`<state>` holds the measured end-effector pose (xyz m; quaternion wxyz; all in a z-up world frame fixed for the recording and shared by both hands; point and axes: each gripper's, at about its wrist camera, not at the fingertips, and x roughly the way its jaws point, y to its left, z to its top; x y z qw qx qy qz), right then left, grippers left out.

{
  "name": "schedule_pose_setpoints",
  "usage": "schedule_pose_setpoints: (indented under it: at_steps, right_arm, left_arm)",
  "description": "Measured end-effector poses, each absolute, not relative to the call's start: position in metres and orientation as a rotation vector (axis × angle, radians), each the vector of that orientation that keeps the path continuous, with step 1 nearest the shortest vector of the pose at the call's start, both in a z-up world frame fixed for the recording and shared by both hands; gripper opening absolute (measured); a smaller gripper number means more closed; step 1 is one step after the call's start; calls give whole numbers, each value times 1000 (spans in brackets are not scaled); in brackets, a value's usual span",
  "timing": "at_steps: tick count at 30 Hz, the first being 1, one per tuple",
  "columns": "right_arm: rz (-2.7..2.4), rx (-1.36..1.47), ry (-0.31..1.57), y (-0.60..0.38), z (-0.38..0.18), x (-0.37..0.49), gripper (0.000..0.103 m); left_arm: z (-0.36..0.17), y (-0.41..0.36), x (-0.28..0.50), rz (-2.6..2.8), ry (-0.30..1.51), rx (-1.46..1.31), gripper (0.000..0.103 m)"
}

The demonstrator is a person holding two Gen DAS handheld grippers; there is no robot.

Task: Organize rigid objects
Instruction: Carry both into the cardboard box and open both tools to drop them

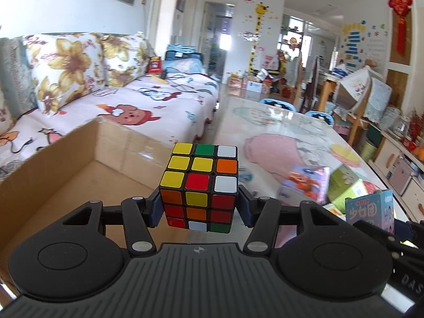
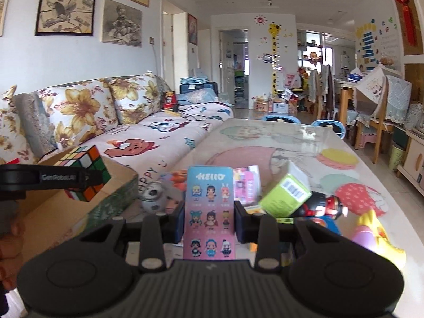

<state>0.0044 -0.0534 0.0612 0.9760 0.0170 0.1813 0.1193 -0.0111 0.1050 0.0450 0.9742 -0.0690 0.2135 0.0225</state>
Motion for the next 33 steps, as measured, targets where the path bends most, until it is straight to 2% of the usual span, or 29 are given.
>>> schedule_pose_setpoints:
  at_steps: [13,24,28,31,33]
  right_arm:
    - [527,123,415,50,69,19,35]
    - [638,105,504,95,57,26,36]
    - [656,80,523,108,53,23,40]
    - [649,70,519,109,53,21,44]
    - [639,72,516,106,54,18,52]
  left_arm:
    - [42,163,17,334,483,-190,69]
    - [43,195,11,472,498,-223,66]
    - [48,189,-4,476,486,-226,78]
    - [49,194,-7,465,486,-231,81]
    - [50,195,-11,461,481,-224,85]
